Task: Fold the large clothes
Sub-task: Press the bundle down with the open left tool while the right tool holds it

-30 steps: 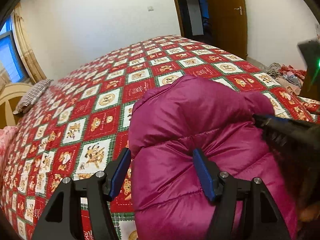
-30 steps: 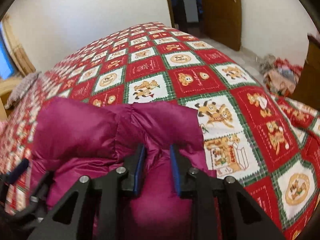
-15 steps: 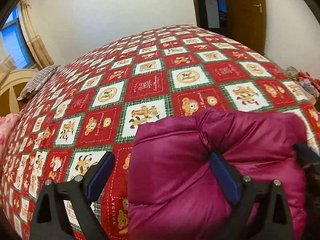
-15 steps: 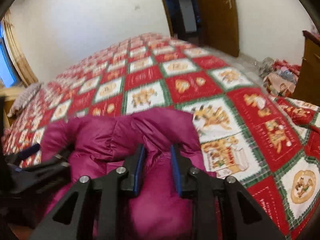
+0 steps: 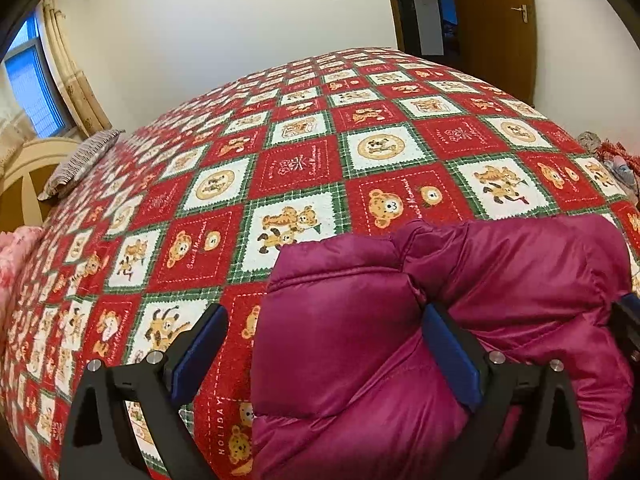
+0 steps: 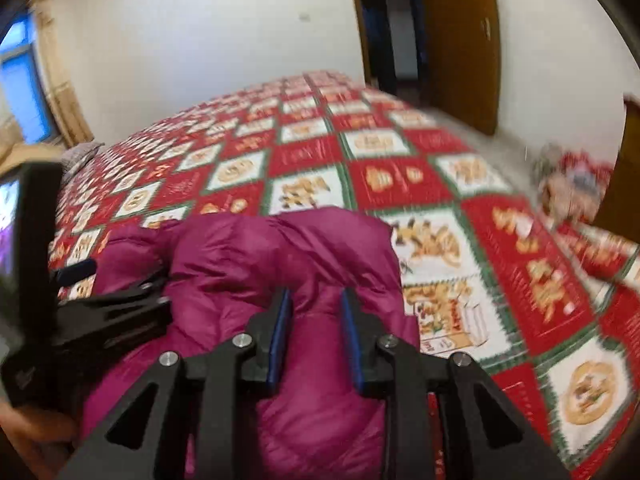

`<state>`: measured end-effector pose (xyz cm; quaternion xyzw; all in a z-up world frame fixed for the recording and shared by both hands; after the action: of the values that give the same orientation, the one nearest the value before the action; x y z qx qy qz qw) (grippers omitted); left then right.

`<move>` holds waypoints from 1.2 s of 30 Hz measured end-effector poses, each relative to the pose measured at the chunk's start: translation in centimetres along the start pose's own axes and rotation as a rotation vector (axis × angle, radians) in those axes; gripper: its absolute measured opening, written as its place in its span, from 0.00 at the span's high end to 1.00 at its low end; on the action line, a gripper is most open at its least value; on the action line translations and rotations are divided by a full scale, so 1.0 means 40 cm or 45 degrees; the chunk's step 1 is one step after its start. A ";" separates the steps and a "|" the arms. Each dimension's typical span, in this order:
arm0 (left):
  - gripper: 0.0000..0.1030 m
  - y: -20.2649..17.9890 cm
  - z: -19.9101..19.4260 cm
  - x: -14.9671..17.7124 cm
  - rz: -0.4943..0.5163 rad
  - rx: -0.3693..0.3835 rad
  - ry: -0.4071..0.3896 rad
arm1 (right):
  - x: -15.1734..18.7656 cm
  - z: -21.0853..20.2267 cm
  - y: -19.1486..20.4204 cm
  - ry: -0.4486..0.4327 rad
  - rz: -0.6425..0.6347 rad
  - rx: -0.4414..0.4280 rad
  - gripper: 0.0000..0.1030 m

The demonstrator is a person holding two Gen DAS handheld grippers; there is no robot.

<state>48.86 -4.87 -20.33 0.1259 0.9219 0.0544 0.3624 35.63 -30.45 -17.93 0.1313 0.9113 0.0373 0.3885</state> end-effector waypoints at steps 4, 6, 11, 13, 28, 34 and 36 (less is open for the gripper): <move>0.04 0.008 0.007 0.000 -0.032 0.033 0.012 | -0.001 0.045 -0.012 0.097 0.017 -0.038 0.72; 0.04 0.010 0.011 0.000 -0.047 0.044 0.015 | -0.006 0.062 -0.017 0.115 0.021 -0.055 0.72; 0.05 0.014 0.021 0.002 -0.075 0.078 0.024 | -0.006 0.070 0.001 0.121 -0.027 -0.004 0.72; 0.04 0.016 0.022 0.003 -0.082 0.087 0.025 | -0.004 0.070 -0.003 0.118 -0.024 -0.011 0.72; 0.05 0.155 -0.043 0.048 -0.247 0.374 0.084 | -0.001 0.068 -0.017 0.110 0.011 -0.046 0.72; 0.05 0.236 -0.132 0.119 -0.323 0.505 0.063 | -0.021 0.038 -0.033 0.150 0.046 -0.109 0.62; 0.05 0.246 -0.146 0.126 -0.330 0.549 0.058 | -0.023 -0.027 -0.072 0.062 0.163 -0.217 0.47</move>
<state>43.23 5.92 -17.45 0.0798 0.9286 -0.1874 0.3101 34.88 -33.43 -17.03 0.1546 0.9038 0.1425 0.3727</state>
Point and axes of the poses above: each gripper's, at about its wrist camera, not at the fingertips, and z roughly the way its jaws point, y to its left, x to its underside, the point moved 1 cm from there along z, roughly the way its jaws point
